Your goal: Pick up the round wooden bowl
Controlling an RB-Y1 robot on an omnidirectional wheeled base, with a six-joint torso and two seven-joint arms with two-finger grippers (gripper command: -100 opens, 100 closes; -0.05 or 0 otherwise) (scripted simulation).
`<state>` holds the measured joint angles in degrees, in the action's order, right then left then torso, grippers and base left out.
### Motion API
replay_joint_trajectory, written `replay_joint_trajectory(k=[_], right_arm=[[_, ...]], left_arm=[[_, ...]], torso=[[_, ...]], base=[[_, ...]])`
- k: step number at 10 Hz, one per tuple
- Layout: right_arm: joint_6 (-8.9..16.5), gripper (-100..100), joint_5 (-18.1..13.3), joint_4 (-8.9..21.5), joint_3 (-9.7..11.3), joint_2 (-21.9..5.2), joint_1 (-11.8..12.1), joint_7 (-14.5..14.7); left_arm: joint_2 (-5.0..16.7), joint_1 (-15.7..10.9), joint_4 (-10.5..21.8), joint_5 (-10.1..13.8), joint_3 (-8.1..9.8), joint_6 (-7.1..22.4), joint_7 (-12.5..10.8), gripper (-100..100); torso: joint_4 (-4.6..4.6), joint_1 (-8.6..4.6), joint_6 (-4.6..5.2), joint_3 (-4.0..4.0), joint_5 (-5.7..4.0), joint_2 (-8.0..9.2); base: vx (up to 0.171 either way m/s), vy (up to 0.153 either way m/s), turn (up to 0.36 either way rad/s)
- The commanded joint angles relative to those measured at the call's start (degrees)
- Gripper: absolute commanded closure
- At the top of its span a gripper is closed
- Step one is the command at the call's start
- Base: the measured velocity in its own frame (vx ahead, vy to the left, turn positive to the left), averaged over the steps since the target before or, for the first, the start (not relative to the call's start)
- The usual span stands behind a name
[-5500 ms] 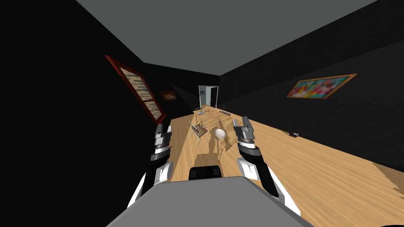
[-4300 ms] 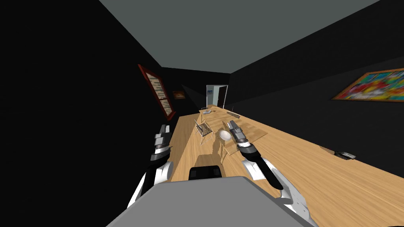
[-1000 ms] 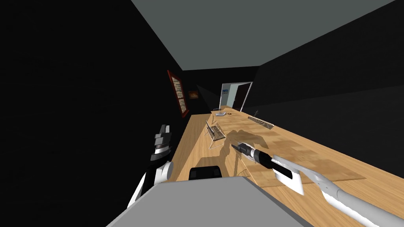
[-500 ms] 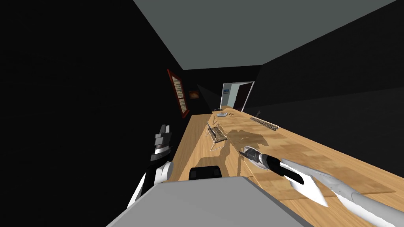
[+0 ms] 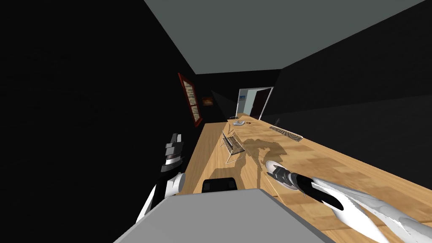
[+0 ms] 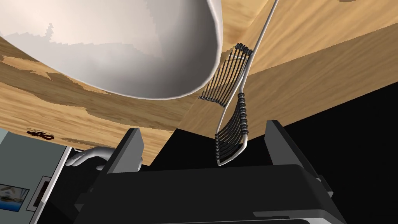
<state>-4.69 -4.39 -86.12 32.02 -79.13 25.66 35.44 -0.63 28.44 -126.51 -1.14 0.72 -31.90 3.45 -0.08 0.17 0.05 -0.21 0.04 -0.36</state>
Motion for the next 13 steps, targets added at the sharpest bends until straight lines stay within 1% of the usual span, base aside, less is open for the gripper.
replay_joint_trajectory(k=[1, 3, 5, 7, 8, 9, 10, 12, 13], right_arm=[[1.4, -100, -0.6, 1.8, 2.7, -0.9, -0.2, 1.0], [1.4, -100, -0.6, 1.8, 2.7, -0.9, -0.2, 1.0], [2.4, -100, -1.1, 3.2, 5.3, -1.1, 0.4, 2.0], [2.9, -100, -1.3, 3.9, 7.4, -0.4, 1.2, 2.6], [3.0, -100, -1.1, 3.5, 7.1, -0.7, 0.5, 2.3], [3.1, 0, -1.2, 3.5, 7.3, -0.7, 0.5, 2.3], [1.8, -100, -3.0, 3.8, 5.2, 0.8, 2.6, 3.5], [-0.6, -100, -6.5, 4.5, 1.4, 3.8, 6.5, 5.9], [-1.9, -100, -8.2, 4.8, -0.4, 5.3, 8.3, 7.1]], left_arm=[[0.0, 0.0, 0.0, 0.0, 0.00, 0.0, 0.0, 0], [0.0, 0.0, 0.0, 0.0, 0.00, 0.0, 0.0, 0], [0.0, 0.0, 0.0, 0.0, 0.00, 0.0, 0.0, 0], [0.0, 0.0, 0.0, 0.0, 0.00, 0.0, 0.0, 0], [0.0, 0.0, 0.0, 0.0, 0.00, 0.0, 0.0, 0], [0.0, 0.0, 0.0, 0.0, 0.00, 0.0, 0.0, 0], [0.0, 0.0, 0.0, 0.0, 0.00, 0.0, 0.0, 0], [0.0, 0.0, 0.0, 0.0, 0.01, 0.0, 0.0, 0], [0.0, 0.0, 0.0, 0.0, 0.01, 0.0, 0.0, 0]], torso=[[0.00, 0.00, 0.00, 0.00, 0.00, 0.00], [0.01, -0.04, -0.01, 0.04, -0.01, 0.09], [0.06, -0.12, 0.01, 0.16, -0.04, 0.28], [0.05, -0.16, 0.02, 0.12, -0.06, 0.22], [0.05, -0.18, 0.01, 0.12, -0.06, 0.22], [0.06, -0.17, 0.00, 0.16, -0.05, 0.28], [0.07, -0.16, 0.00, 0.19, -0.05, 0.33], [-0.01, -0.22, 0.04, -0.04, -0.06, -0.09], [-0.05, -0.26, 0.03, -0.12, -0.08, -0.22]], base=[[0.104, 0.035, -0.005], [0.036, 0.019, 0.000], [0.028, 0.007, -0.005], [0.046, -0.004, -0.007], [0.016, -0.004, -0.002], [0.000, 0.000, 0.000], [0.082, -0.003, -0.218], [0.169, -0.029, -0.176], [0.245, -0.034, -0.237]])
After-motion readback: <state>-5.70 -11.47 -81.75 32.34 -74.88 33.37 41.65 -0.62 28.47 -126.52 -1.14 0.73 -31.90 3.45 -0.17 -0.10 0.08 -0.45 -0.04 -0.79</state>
